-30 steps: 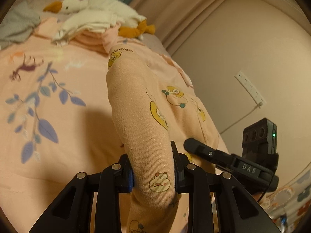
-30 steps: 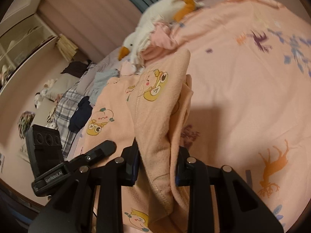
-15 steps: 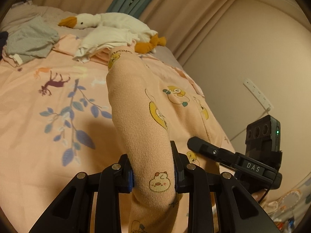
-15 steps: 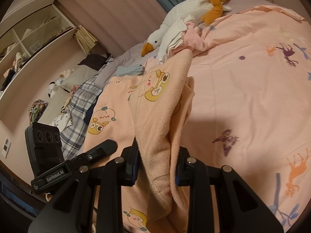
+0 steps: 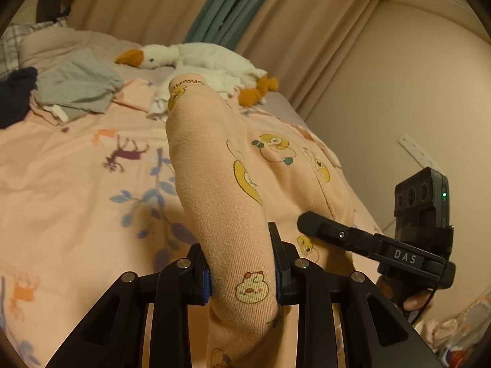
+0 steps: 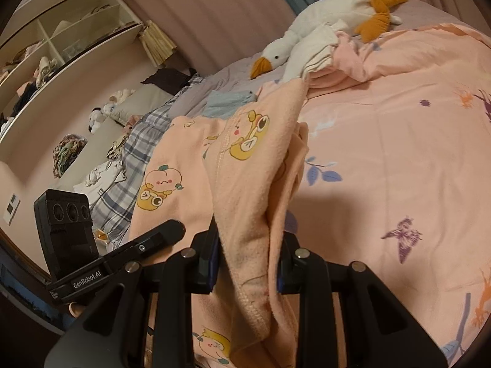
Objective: Fold small clothes
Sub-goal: 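Hold the folded end with both grippers and lay it over the strip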
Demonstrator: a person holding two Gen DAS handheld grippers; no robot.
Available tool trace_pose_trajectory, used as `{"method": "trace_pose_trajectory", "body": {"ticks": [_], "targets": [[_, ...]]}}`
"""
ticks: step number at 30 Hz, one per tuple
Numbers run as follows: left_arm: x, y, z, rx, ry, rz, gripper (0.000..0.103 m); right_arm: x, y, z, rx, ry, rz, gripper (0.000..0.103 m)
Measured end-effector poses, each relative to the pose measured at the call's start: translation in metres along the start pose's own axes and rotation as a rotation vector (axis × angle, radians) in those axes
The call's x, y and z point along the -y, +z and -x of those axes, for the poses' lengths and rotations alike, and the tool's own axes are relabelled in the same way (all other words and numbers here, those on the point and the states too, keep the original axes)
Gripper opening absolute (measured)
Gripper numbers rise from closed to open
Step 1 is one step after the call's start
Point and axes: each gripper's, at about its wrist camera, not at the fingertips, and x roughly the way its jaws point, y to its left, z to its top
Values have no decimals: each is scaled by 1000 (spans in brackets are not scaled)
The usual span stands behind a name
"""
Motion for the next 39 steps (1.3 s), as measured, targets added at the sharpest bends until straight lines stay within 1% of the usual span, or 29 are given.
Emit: {"method": "trace_pose_trajectory", "body": {"ticks": [4,6,8,16,22,29,33,39], "targets": [[-15,2,11,12,10,31,28,-13,1,-14,-8,19,30,28],[-17,2,15,20,13,31,28,-17,2,-19,-15,29,42,28],[-19,1,18,27,35,24,28,-20,3,-23,-18,36,59,28],[-30,0,19,25,47,33,28,-26,6,-38,-44,29,87,28],[-33,1,13,10,38,43,28,-28,5,-40,-46,9,97,28],[-26,0,6,1,54,15,28,-26,4,-39,-46,-14,84,28],[-27,0,4,-6,42,21,28,-24,3,-38,-44,-26,78,28],[-27,1,-3,-14,49,22,28,-21,2,-39,-45,-35,63,28]]}}
